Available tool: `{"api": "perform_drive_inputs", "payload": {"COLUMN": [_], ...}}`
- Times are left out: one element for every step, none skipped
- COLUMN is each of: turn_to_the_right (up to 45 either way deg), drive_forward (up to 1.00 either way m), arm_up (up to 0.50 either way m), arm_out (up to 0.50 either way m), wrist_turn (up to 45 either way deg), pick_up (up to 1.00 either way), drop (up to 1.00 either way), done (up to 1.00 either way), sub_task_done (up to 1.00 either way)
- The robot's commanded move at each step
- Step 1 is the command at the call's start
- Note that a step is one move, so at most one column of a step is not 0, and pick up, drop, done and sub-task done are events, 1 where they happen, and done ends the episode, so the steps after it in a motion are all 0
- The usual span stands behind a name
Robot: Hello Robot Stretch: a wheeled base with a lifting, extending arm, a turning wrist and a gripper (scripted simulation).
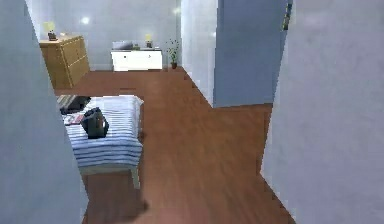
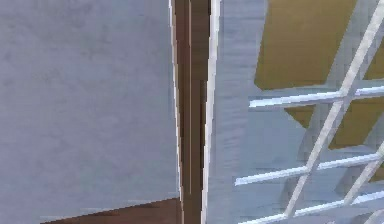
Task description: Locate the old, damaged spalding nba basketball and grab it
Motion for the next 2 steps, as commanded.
{"api": "perform_drive_inputs", "payload": {"turn_to_the_right": [0.0, 0.0], "drive_forward": [1.0, 0.45], "arm_up": [0.0, 0.0], "arm_out": [0.0, 0.0], "wrist_turn": [0.0, 0.0], "pick_up": [0.0, 0.0], "drop": [0.0, 0.0], "done": [0.0, 0.0], "sub_task_done": [0.0, 0.0]}}
